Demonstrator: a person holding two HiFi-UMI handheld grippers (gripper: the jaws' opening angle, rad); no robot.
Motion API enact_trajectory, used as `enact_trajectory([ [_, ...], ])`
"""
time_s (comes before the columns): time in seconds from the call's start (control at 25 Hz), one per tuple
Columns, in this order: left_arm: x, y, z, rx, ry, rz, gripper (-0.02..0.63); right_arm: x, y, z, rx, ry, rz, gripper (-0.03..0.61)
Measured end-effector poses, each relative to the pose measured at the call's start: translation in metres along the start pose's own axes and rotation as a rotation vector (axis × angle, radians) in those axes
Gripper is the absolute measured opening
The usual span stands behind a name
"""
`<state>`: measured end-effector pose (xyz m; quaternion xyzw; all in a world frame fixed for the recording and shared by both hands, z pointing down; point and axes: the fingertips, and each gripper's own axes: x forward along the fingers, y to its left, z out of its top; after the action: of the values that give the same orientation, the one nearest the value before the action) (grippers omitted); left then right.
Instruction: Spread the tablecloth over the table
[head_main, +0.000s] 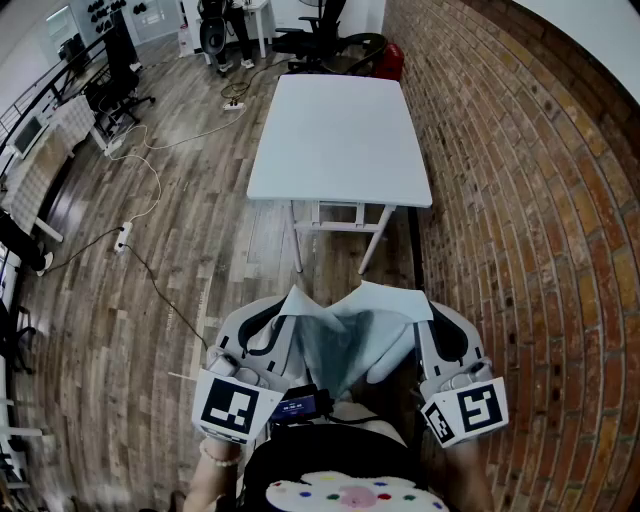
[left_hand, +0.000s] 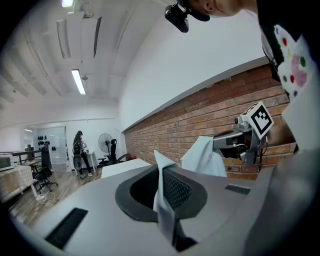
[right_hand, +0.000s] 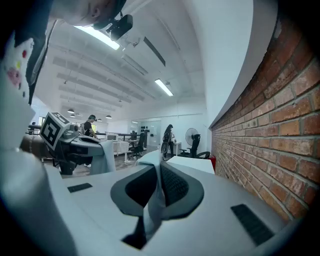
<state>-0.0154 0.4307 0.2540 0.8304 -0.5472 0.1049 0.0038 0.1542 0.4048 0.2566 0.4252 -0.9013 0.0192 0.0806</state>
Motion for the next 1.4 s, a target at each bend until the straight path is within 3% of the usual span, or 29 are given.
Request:
enact_trajectory([
  [0.56, 0.005, 0.016, 0.000, -0.005, -0.007, 0.002, 0.014, 0.013, 0.001, 0.010, -0.013, -0.023, -0.016, 0.038],
  [1.16, -0.003, 0.051, 0.021, 0.024, -0.108, -0.036, 0.014, 0.008, 0.003, 0.047, 0.038, -0.137, -0.152, 0.038],
  [1.4, 0.010, 0.062, 0.013, 0.007, -0.095, -0.041, 0.014, 0.020, -0.004, 0.046, 0.037, -0.140, -0.162, 0.038],
])
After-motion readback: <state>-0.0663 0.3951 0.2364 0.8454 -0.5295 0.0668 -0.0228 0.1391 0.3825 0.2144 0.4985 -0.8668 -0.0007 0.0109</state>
